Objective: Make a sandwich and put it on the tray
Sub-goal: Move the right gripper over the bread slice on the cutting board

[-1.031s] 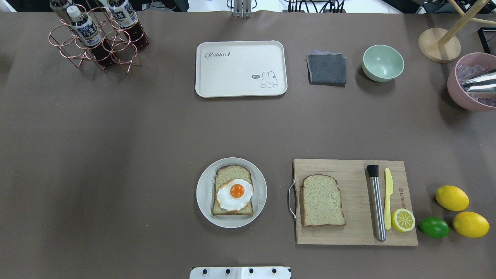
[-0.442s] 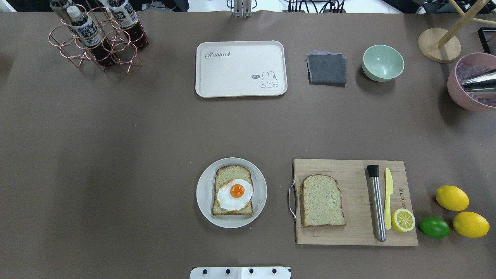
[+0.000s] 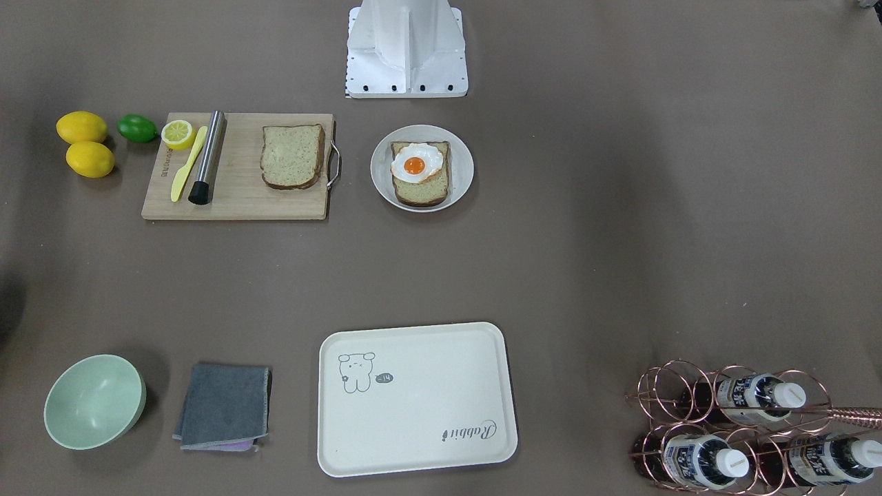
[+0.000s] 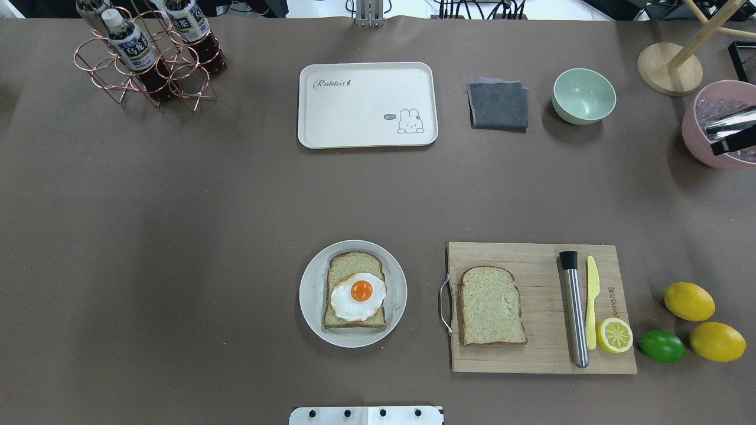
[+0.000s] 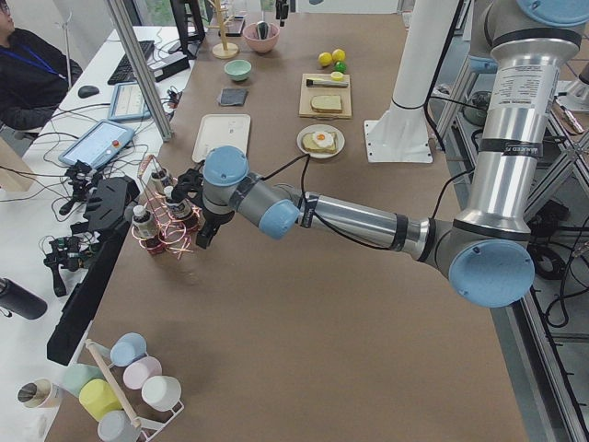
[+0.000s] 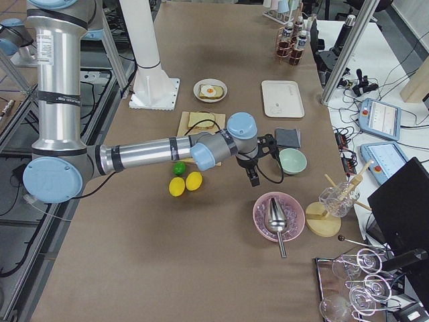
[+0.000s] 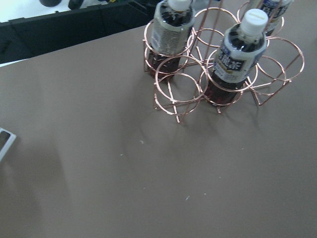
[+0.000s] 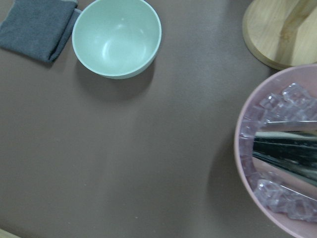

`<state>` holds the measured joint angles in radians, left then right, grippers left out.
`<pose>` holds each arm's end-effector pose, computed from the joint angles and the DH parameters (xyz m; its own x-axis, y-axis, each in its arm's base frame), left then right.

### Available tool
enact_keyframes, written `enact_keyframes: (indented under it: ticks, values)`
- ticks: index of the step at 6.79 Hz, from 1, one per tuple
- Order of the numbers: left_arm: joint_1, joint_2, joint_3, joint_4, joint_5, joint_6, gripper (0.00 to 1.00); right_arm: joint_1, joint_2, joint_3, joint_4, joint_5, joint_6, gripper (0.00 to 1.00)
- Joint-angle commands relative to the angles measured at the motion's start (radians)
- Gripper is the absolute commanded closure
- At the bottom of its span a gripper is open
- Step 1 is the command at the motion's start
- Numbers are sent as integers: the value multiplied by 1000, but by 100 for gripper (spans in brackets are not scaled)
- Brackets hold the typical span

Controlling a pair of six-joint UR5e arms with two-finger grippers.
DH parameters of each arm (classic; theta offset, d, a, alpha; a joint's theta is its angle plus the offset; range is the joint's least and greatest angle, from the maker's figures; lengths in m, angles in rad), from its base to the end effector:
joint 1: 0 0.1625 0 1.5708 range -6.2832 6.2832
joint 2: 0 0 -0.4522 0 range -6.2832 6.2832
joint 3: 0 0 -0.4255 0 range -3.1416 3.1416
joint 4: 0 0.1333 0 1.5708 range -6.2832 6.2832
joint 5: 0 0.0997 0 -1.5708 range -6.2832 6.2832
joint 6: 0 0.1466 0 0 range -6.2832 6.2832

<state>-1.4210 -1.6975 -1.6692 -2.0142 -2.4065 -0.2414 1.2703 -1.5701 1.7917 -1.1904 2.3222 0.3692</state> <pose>0.0669 -0.6079 0.5315 0.6053 0.3531 -0.7134 0.0284 0.8861 0.4627 -0.1335 -0.5431 0.5530 0.6323 -0.2620 0.7291 0.0169 0.9455 0.3251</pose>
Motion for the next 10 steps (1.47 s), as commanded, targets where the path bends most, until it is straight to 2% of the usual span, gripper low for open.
enact_keyframes:
  ticks: [1,3,4,5,6,7,9,10]
  values:
    - [179,-8,-44,-57,102,-219,2,-150,73,34,8,-67,310,0]
    - [346,-37,-137,-60,110,-521,2,-270,74,154,6,-99,521,0]
    - [396,-54,-159,-63,113,-571,3,-346,73,226,5,-106,637,0]
    - [418,-62,-171,-63,118,-578,2,-446,71,260,5,-188,757,2]
    - [459,-65,-178,-64,179,-591,2,-559,70,276,6,-289,878,2]
    - [494,-77,-182,-64,219,-601,2,-638,61,275,43,-361,917,2]
    - [514,-91,-184,-64,248,-625,2,-768,-36,259,227,-484,1014,3]
    - [517,-91,-184,-64,253,-625,2,-828,-36,249,233,-548,1042,3]
